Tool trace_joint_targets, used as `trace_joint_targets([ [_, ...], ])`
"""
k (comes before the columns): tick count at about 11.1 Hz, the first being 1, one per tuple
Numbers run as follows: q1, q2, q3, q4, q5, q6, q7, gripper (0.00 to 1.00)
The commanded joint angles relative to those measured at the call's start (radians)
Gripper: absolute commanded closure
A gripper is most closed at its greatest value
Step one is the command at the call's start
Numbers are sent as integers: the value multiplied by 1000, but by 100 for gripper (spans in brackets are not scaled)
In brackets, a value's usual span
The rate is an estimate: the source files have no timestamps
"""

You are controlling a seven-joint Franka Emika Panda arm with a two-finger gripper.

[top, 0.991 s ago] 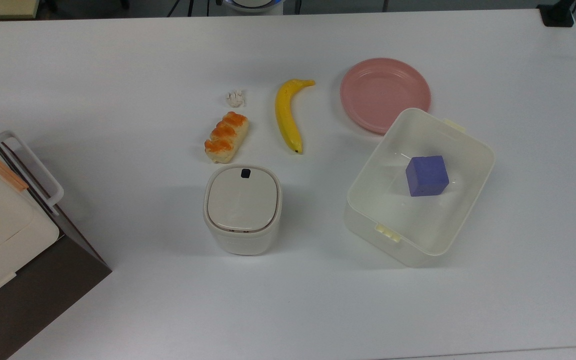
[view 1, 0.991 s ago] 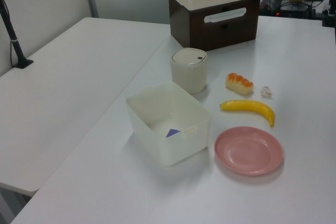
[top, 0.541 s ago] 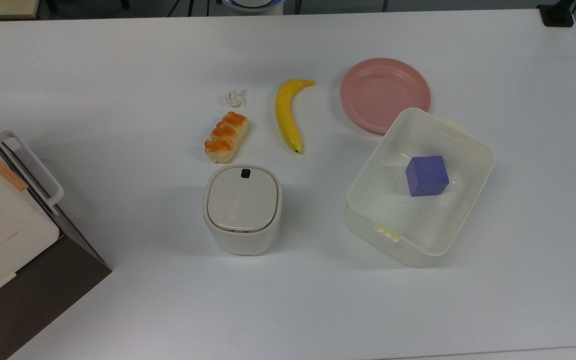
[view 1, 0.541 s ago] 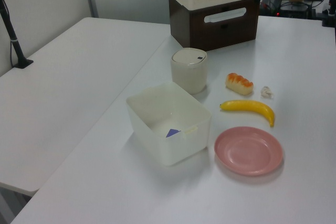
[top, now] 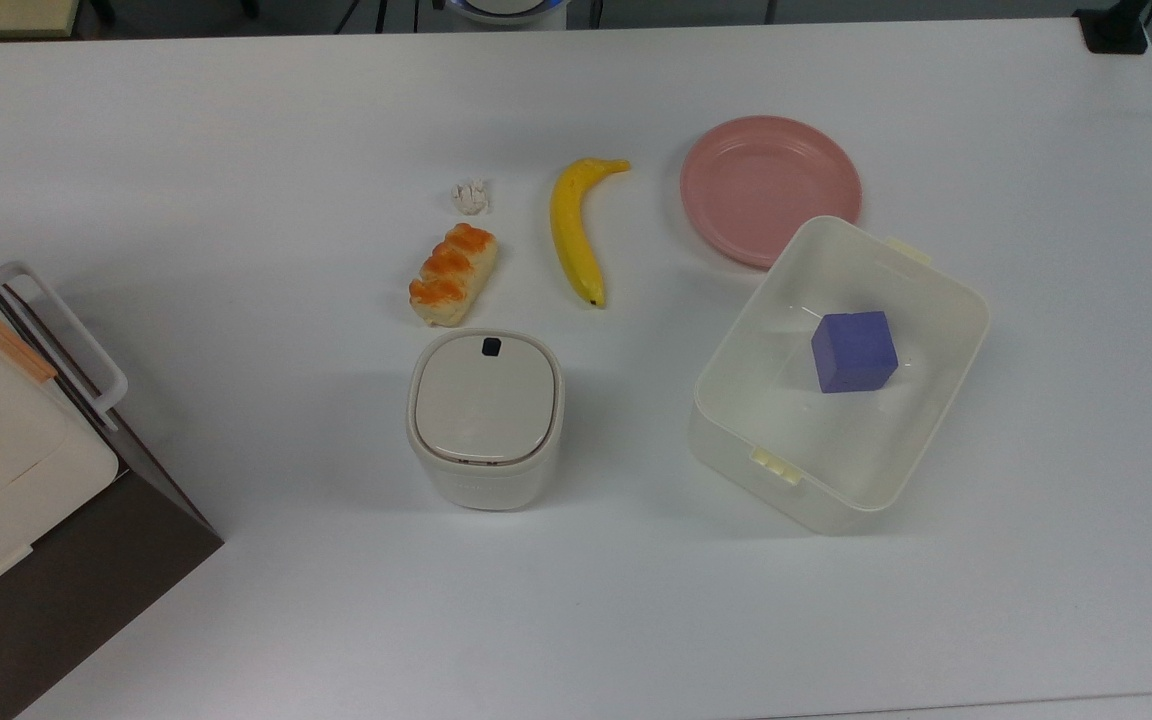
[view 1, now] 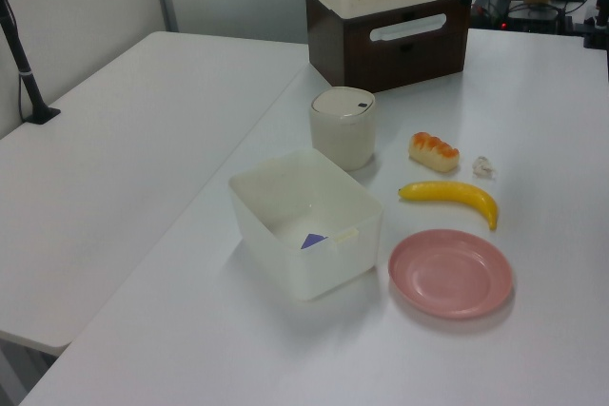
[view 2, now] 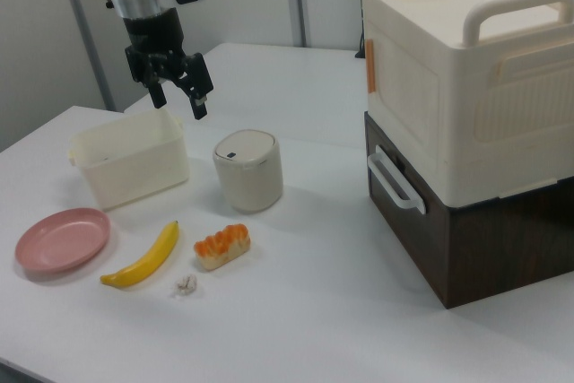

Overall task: Open the trash can
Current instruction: 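Move the gripper down onto the lid of the cream trash can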

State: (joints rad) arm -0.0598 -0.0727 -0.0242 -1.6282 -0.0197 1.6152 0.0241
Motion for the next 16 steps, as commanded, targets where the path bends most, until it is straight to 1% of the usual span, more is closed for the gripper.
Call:
trace_joint_targets([
  [1, 11, -9, -2, -9, -17, -28, -13, 0],
  [7, 8, -5, -2, -9, -13, -38, -29, 1],
  [8, 11, -2, -2, -9, -13, -41, -20, 18],
  [9, 15, 4, 1, -10, -11, -38, -21, 41],
  [10, 18, 31, 7, -9, -16, -40, -20, 57],
  [11, 24, 65, 30, -6, -25, -35, -12, 81],
  [12, 34, 103, 39, -1, -69, -26, 23, 96],
  [13, 53, 143, 41, 5, -121, -21, 55, 100],
  [14, 61, 181, 41, 63, -123, 15, 86, 100],
  [16, 63, 252, 41, 118, -123, 125, 216, 100],
])
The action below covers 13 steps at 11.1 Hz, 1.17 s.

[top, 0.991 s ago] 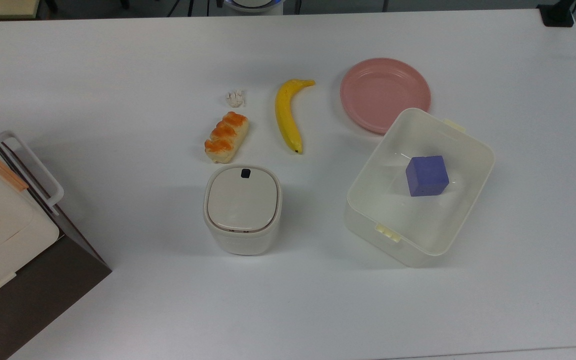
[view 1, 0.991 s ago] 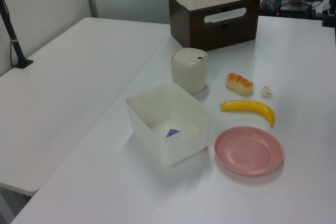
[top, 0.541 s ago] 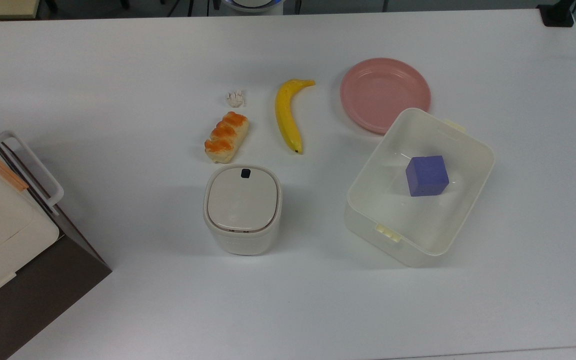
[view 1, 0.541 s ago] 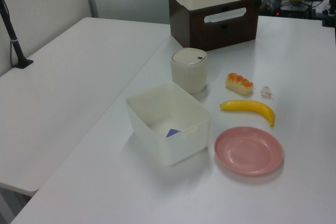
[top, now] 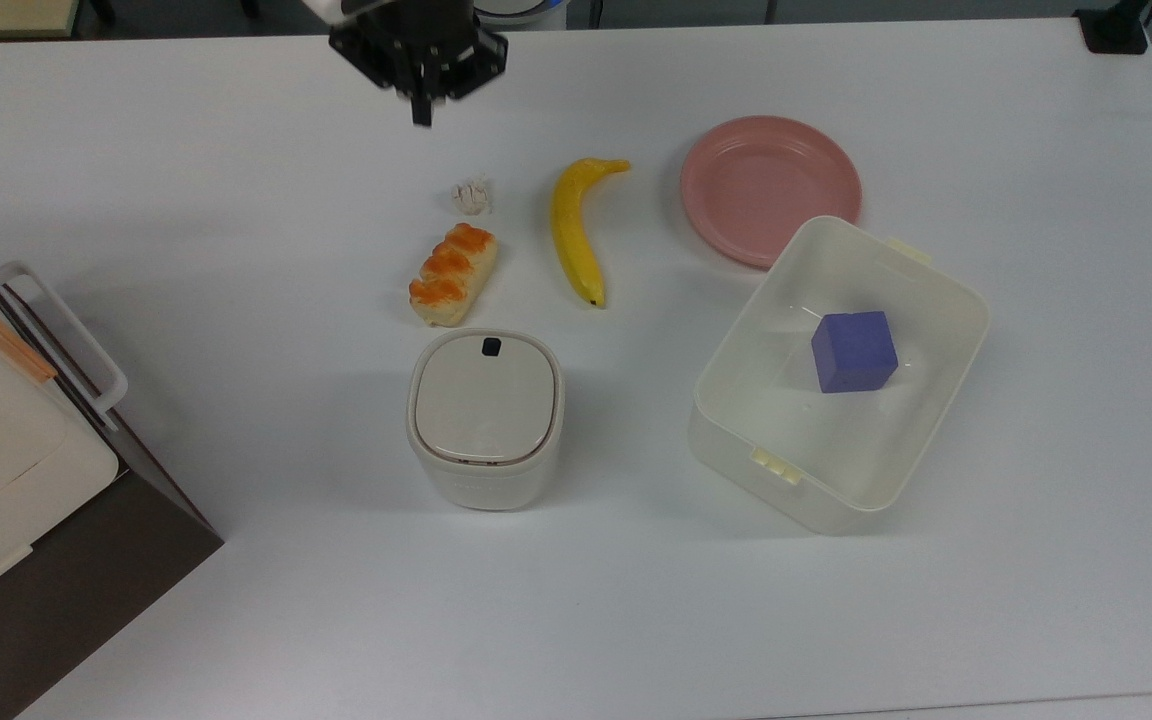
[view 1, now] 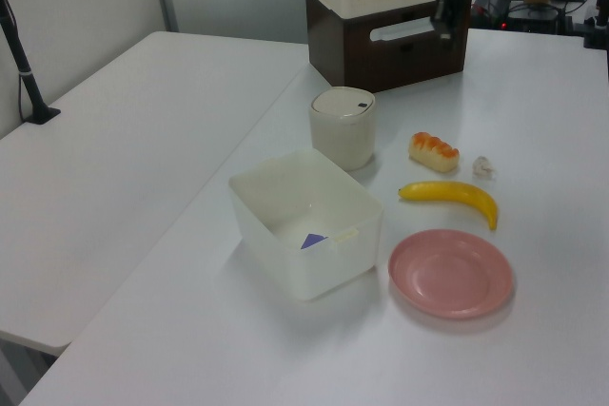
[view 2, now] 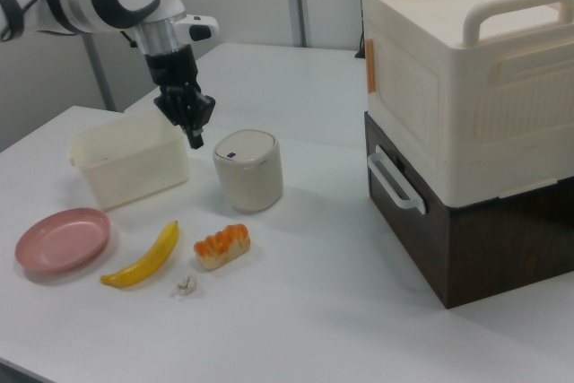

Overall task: Open the trash can
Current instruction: 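Move the gripper down onto the lid of the cream trash can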

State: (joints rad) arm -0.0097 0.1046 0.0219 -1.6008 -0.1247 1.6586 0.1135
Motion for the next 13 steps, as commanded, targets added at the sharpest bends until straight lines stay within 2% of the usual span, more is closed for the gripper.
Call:
trace_joint_targets([
  [1, 14, 110, -5, 99, -21, 146, 193, 100],
  [3, 20, 197, -5, 160, -27, 219, 326, 100],
  [5, 48, 274, -7, 222, -33, 250, 397, 100],
  [9, 97, 336, -7, 225, -101, 345, 535, 100],
  [13, 99, 372, -7, 214, -124, 346, 541, 100],
])
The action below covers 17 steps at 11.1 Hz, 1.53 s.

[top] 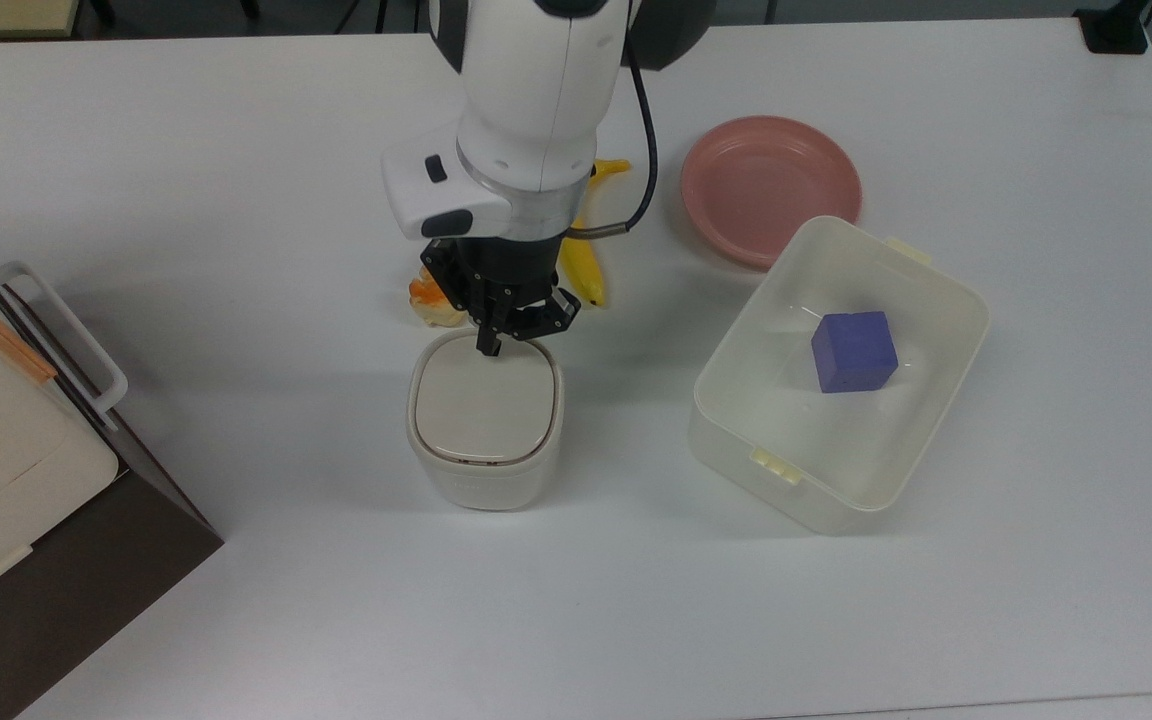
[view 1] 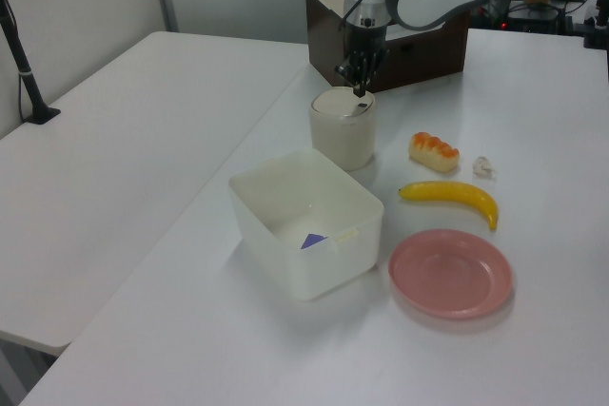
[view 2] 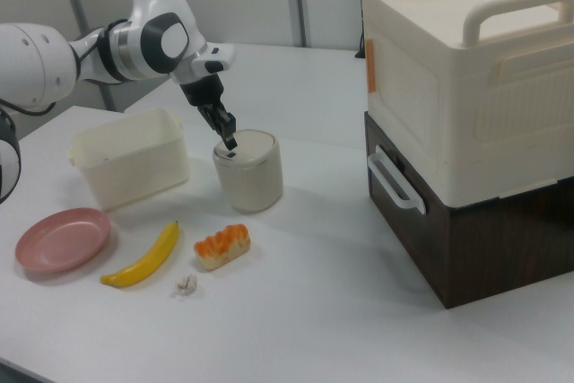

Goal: Open the trash can

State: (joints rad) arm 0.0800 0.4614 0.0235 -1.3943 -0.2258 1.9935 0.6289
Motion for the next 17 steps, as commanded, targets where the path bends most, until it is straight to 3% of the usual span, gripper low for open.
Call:
trace_joint_targets([
  [1, 7, 16, -8, 6, -24, 10, 25, 100],
  [6, 1, 16, -7, -14, -30, 11, 23, 100],
  [13, 4, 16, -5, -64, -92, 11, 23, 100],
  [15, -8, -7, -5, -52, -75, 7, 26, 100],
  [17, -40, -84, -4, -52, 36, -1, 22, 100],
])
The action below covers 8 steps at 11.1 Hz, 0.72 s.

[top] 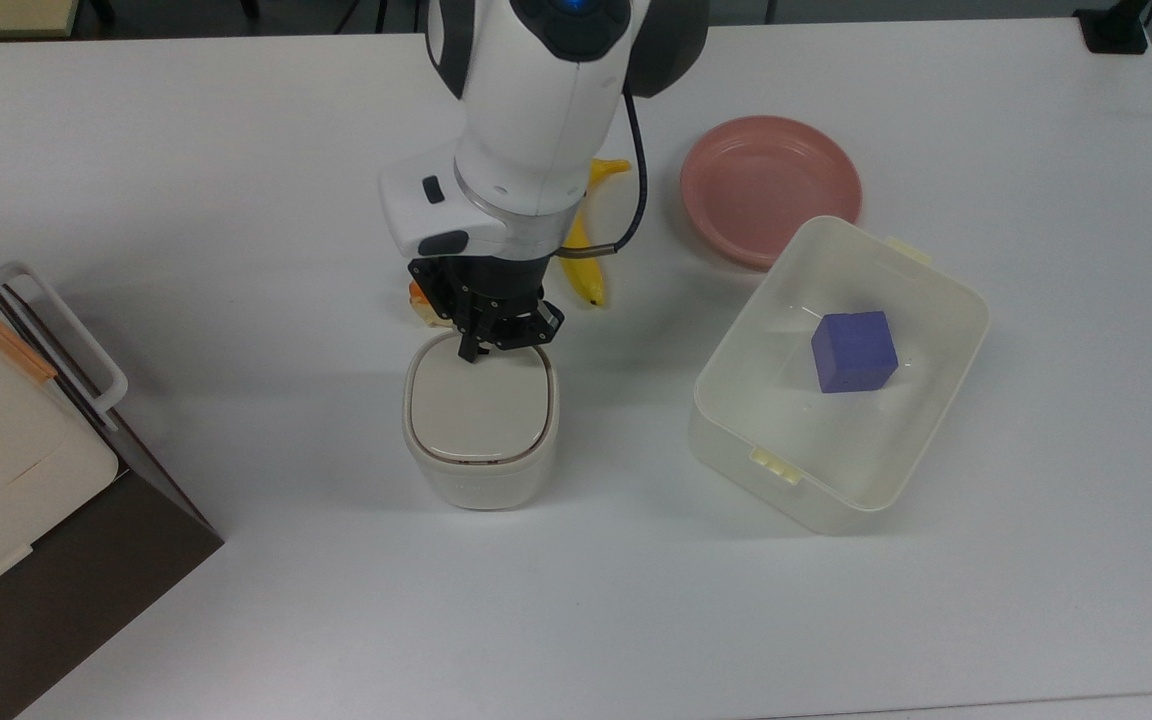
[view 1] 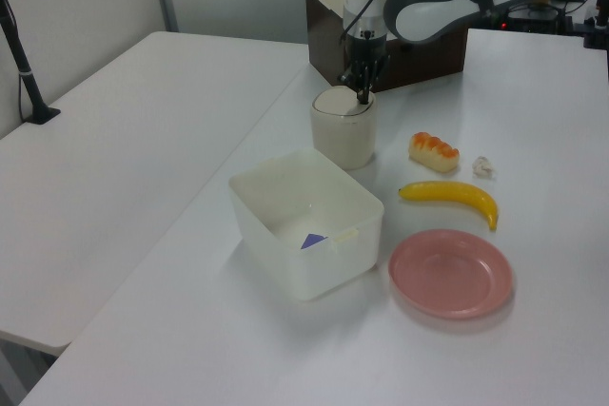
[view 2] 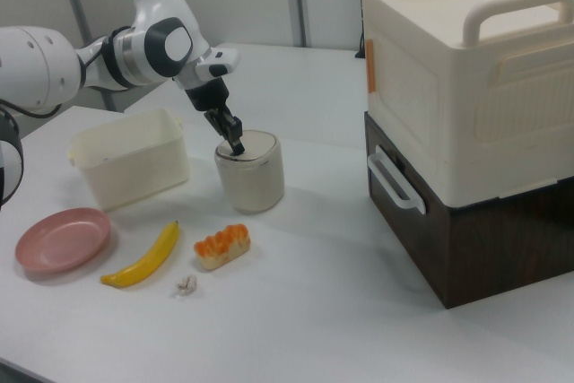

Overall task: Open the trash can
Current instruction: 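Lift the gripper up and away as the lid flips open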

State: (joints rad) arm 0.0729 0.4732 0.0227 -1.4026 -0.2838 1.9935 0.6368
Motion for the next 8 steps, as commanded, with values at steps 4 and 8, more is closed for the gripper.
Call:
trace_joint_targets([
  [4, -87, -270, -1, -56, 193, -115, -18, 100],
  [8, -142, -434, -3, -120, 204, -326, -308, 99],
])
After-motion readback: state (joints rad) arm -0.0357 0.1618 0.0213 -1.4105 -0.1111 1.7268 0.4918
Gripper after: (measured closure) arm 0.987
